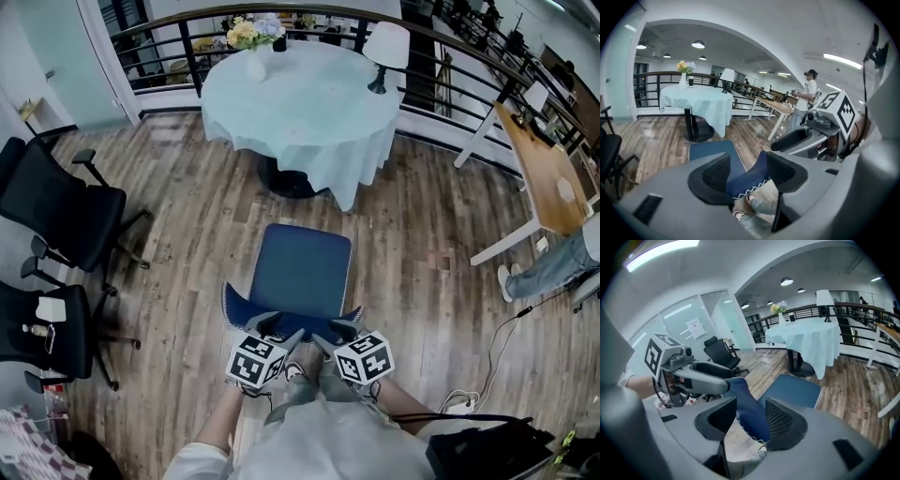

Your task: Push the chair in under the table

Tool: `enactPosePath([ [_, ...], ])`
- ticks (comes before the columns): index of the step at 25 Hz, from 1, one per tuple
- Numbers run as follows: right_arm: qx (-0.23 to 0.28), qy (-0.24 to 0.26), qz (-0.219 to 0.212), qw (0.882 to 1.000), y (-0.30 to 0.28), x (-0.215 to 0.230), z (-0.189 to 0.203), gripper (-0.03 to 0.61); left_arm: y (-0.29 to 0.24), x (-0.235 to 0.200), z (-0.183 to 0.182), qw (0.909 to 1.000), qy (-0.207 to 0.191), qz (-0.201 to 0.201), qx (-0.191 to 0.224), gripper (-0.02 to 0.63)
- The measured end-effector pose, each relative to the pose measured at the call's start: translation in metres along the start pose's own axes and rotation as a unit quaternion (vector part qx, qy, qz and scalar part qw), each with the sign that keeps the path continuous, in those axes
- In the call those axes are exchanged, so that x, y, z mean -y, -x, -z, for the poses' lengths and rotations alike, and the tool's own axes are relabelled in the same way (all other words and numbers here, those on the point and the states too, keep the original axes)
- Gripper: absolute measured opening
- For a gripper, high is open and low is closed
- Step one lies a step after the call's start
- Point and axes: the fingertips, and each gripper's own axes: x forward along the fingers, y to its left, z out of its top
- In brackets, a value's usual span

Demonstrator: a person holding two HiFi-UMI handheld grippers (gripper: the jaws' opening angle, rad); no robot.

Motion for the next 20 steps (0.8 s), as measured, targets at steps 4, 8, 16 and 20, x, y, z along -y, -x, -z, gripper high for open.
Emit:
enactPosePath([
  [4,-0.03,0.02,-0.008,0.999,-0.001,-0.003,0.013,0.193,0.001,0.006,0.014,0.9971,-0.053,0.036,-0.043,0.255],
  [8,-0.071,0.082,-0.014,0.994,-0.007,-0.01,0.028,0.193,0.0,0.016,0.027,0.9889,-0.098,0.073,-0.084,0.255],
  [16,-0.1,0.095,-0.023,0.99,-0.018,-0.008,0.039,0.193,-0.014,0.004,0.051,0.9771,-0.141,0.038,-0.155,0.253],
  [20,-0.101,0.092,-0.037,0.99,-0.022,-0.006,0.037,0.193,-0.017,0.002,0.05,0.9801,-0.126,0.037,-0.149,0.256],
])
